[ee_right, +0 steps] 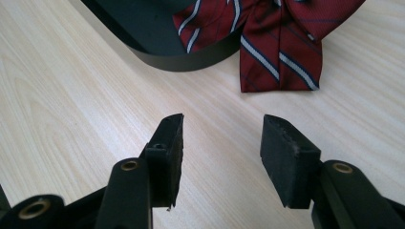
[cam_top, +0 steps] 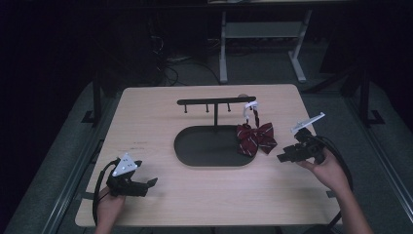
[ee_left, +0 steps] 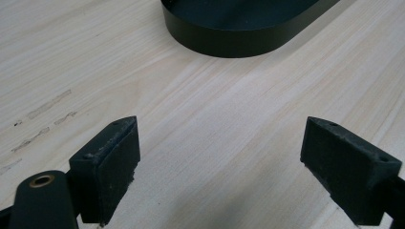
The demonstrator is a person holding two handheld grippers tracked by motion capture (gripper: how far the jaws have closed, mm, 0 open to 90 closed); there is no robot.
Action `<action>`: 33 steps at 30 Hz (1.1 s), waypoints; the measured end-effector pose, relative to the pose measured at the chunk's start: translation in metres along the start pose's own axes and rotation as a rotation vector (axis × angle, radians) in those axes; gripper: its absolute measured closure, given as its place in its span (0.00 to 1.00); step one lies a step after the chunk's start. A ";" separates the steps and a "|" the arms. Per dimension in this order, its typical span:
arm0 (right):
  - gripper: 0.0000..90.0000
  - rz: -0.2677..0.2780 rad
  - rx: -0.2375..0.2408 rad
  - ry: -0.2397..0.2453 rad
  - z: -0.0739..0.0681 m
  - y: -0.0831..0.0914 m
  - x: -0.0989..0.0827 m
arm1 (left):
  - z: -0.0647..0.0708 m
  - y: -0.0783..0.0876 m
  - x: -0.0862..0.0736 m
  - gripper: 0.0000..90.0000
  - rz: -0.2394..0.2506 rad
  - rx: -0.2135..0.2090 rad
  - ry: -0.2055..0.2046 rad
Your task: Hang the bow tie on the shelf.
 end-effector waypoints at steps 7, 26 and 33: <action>0.55 0.007 0.004 -0.004 -0.001 -0.002 -0.008 | 0.000 0.000 -0.001 0.15 -0.008 -0.001 -0.006; 0.55 0.023 0.018 -0.007 -0.003 -0.011 -0.029 | 0.000 0.000 -0.001 0.15 -0.012 -0.001 -0.004; 0.54 0.030 0.021 -0.013 -0.007 -0.013 -0.035 | 0.000 0.000 -0.001 0.15 -0.009 -0.001 -0.006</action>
Point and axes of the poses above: each handheld gripper's, and its own axes: y roughly backward along the jaws, x roughly out of its top, z roughly to its right, the point moved 7 cm from there along -y, roughly forward along the jaws, and after that the axes turned 7 degrees about x, right-handed, at the moved point
